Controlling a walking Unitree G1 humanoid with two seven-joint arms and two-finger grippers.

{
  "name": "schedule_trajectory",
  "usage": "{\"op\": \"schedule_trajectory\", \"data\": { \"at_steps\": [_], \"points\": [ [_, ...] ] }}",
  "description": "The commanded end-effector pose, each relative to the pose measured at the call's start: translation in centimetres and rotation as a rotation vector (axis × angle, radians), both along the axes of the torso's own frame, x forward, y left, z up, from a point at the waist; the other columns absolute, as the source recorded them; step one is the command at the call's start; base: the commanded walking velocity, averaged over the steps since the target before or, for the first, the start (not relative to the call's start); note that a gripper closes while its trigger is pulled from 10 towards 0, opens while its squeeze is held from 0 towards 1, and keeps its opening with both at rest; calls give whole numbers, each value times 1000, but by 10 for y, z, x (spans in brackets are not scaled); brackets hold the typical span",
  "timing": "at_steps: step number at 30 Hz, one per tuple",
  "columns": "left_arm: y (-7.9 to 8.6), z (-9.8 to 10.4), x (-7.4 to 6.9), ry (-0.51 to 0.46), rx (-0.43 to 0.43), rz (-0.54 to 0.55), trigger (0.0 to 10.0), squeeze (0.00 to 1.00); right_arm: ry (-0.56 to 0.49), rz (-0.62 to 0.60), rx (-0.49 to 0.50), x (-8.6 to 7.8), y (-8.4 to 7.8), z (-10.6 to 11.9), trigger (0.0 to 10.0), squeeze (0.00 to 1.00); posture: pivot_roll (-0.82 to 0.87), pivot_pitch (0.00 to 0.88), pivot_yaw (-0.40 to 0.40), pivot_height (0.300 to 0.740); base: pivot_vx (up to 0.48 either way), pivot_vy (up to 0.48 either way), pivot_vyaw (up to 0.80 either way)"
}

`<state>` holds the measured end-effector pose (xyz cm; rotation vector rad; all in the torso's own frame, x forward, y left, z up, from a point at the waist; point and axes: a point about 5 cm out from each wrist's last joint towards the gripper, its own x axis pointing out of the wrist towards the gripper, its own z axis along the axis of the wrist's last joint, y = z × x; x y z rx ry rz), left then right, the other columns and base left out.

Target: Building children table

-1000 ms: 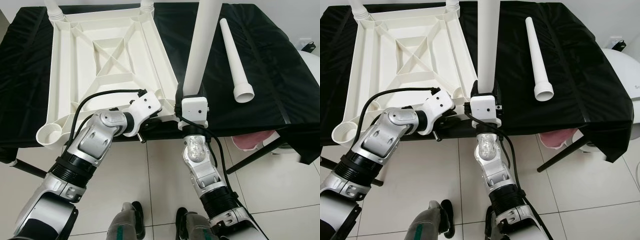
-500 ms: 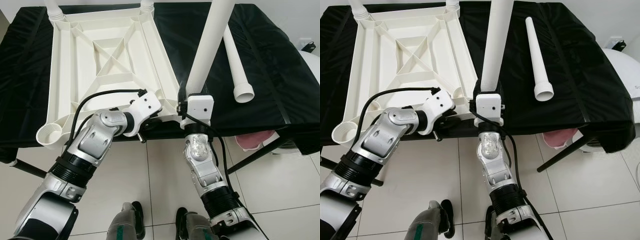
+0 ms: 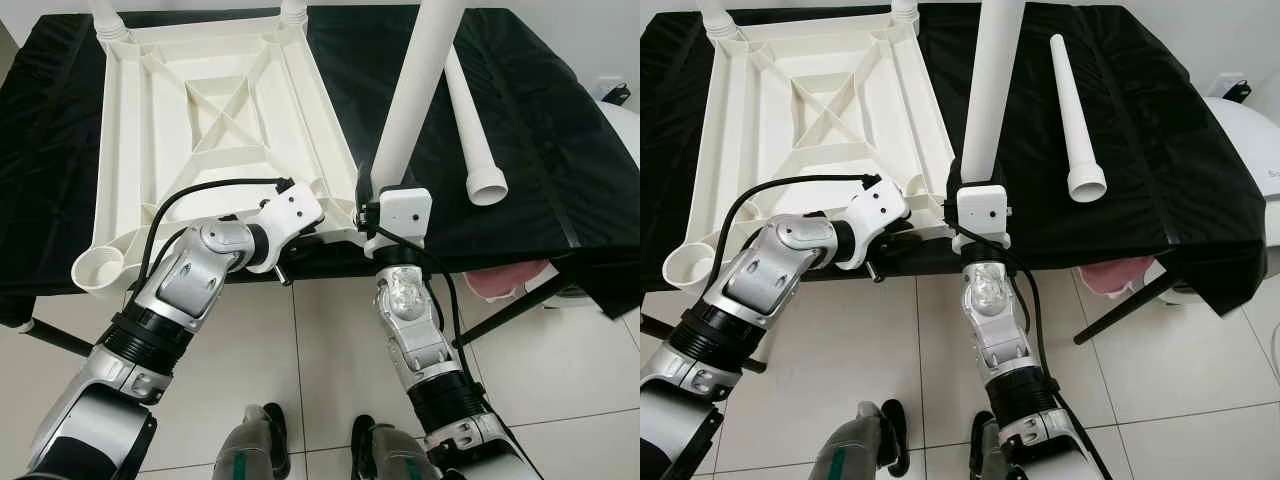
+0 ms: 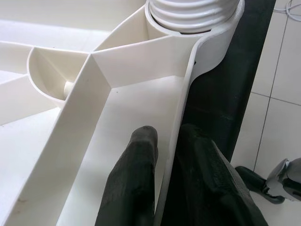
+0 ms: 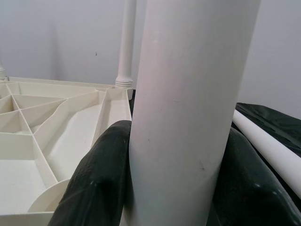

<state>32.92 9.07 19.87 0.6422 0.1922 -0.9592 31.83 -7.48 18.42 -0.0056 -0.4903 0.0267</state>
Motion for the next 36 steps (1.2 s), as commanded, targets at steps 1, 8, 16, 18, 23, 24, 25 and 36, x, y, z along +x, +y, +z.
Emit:
{"op": "schedule_trajectory", "data": {
  "at_steps": [1, 8, 16, 18, 23, 24, 25, 36],
  "points": [
    [-5, 29, -2, -109, -22, -62, 10000, 0, 275, -105, -20, 0, -31, -57, 10000, 0, -64, 206, -5, 740, 0, 0, 0],
    [-6, 29, -2, -111, -21, -67, 10000, 0, 265, -90, -44, 3, -39, -56, 10000, 0, -68, 201, -2, 740, 0, 0, 0],
    [-7, 29, -2, -111, -22, -70, 10000, 0, 262, -55, -55, 8, -48, -53, 10000, 0, -70, 201, -3, 740, 0, 0, 0],
    [-7, 29, -2, -111, -22, -70, 10000, 0, 262, -42, -52, 9, -49, -52, 10000, 0, -69, 203, -3, 740, 0, 0, 0],
    [-6, 29, -2, -111, -21, -66, 10000, 0, 247, 32, -44, 9, -54, -49, 10000, 0, -68, 206, -2, 740, 0, 0, 0],
    [-5, 29, -2, -112, -19, -64, 10000, 0, 237, 72, -45, 8, -55, -48, 10000, 0, -68, 207, -1, 740, 0, 0, 0],
    [-5, 29, -2, -112, -19, -64, 10000, 0, 237, 72, -45, 8, -55, -48, 10000, 0, -68, 207, -1, 740, 0, 0, 0],
    [-3, 30, 0, -113, -14, -60, 10000, 0, 214, 200, -24, 2, -60, -46, 10000, 0, -74, 214, 4, 740, 0, 0, 0]
  ]
}}
